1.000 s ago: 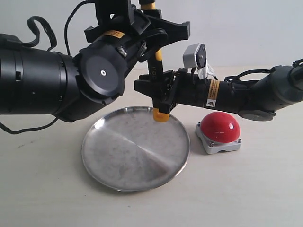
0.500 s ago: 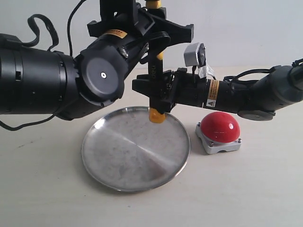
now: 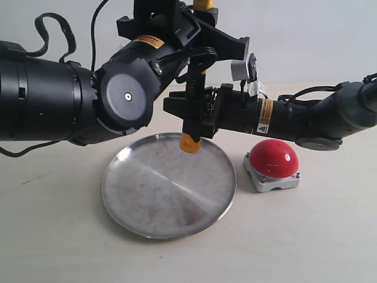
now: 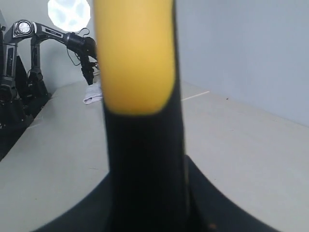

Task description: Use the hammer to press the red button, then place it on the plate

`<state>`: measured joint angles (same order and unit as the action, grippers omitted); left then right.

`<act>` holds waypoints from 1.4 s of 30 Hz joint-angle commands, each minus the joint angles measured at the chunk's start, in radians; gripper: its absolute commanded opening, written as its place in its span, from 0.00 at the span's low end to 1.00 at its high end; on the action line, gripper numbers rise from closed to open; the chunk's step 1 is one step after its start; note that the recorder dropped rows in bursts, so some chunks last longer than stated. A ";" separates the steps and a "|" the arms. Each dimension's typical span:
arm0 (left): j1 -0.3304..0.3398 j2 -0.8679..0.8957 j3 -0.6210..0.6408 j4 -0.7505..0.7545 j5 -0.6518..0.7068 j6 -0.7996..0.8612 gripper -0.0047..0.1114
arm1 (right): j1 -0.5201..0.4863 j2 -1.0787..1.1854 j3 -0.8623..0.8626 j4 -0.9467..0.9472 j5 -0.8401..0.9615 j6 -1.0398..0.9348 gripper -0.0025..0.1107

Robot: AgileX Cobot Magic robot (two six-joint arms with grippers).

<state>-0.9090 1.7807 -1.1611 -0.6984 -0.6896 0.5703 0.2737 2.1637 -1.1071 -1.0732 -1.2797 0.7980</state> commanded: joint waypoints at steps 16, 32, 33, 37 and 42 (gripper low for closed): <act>-0.009 -0.026 -0.016 -0.006 -0.022 0.249 0.62 | -0.008 -0.015 -0.007 0.105 0.059 0.144 0.02; -0.006 -0.273 0.192 -0.584 -0.247 0.571 0.62 | -0.008 -0.191 -0.008 -0.064 0.440 0.414 0.02; -0.008 -0.273 0.192 -0.640 -0.282 0.593 0.62 | -0.008 -0.196 -0.008 -0.070 0.440 0.418 0.02; -0.008 -0.273 0.192 -0.814 -0.285 0.881 0.62 | -0.008 -0.215 -0.008 -0.092 0.438 0.429 0.02; 0.005 -0.273 0.192 -0.828 -0.160 1.078 0.62 | -0.008 -0.224 -0.008 -0.127 0.436 0.462 0.02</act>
<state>-0.9161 1.5162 -0.9717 -1.5149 -0.9128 1.5614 0.2680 1.9654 -1.1071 -1.2024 -0.8002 1.2589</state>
